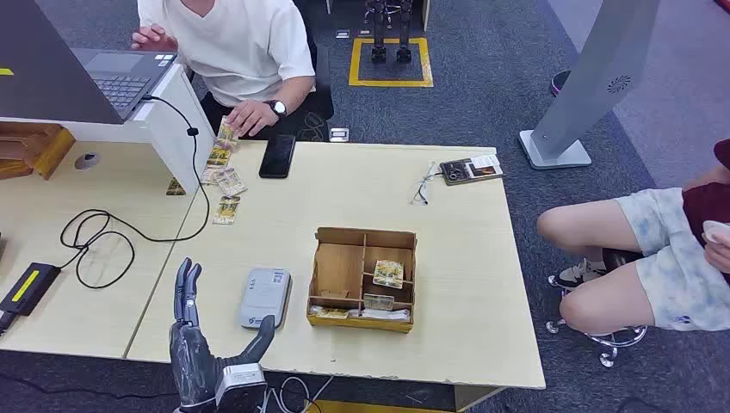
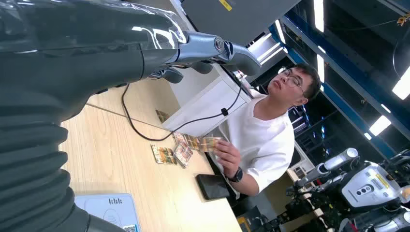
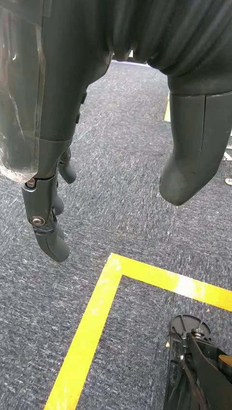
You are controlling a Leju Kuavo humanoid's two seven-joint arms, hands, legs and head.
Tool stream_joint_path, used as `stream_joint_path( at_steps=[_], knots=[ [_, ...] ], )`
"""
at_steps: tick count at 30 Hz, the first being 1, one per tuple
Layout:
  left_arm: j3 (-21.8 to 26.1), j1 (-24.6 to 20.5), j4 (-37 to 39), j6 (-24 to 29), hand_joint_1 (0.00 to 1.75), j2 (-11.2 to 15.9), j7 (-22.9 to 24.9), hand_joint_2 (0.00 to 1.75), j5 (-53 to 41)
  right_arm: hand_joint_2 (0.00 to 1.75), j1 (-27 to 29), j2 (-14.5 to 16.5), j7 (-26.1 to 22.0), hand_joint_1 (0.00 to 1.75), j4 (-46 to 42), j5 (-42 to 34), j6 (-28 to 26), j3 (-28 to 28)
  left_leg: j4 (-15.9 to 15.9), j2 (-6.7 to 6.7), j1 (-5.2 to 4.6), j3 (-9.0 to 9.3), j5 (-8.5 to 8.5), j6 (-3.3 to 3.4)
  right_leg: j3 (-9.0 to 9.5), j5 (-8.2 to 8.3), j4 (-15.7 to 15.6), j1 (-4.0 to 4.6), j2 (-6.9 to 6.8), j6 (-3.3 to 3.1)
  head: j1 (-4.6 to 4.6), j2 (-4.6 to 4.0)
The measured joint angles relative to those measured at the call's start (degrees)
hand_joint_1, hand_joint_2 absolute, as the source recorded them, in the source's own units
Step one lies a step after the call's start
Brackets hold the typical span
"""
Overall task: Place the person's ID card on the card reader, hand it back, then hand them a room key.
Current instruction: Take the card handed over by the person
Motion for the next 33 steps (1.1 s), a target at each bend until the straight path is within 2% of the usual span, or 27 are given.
stream_joint_path(
  at_steps=[18, 27, 33],
  knots=[
    [0.03, -0.06, -0.23, 0.0, 0.0, -0.03, -0.01, 1.75, -0.79, 1.75, -0.01, 0.01, -0.03, 0.0, -0.1, 0.48, -0.06, 0.0, 0.0, 0.0, 0.0, 0.0, 0.0, 0.0, 0.0, 0.0, 0.0, 0.0, 0.0, 0.0, -0.01, 0.0],
    [5.05, -3.25, -0.26, 0.0, 0.0, -3.22, -1.57, 1.75, -15.67, 1.75, -0.3, -0.01, -0.15, 0.0, -0.09, 2.11, 0.13, 0.05, 0.01, 0.01, 0.0, 0.04, 0.01, 0.0, 0.0, 0.01, 0.0, 0.0, 0.02, 0.0, 0.01, 0.0],
    [6.68, -5.17, -0.24, 0.0, 0.0, -3.53, -0.02, 1.75, -23.9, 1.75, -0.53, -0.11, -0.21, 0.0, -0.09, 2.62, 0.37, 0.22, 0.01, 0.03, 0.0, 0.05, 0.01, 0.0, -0.02, 0.01, 0.0, 0.0, 0.05, 0.0, -0.01, 0.0]
  ],
)
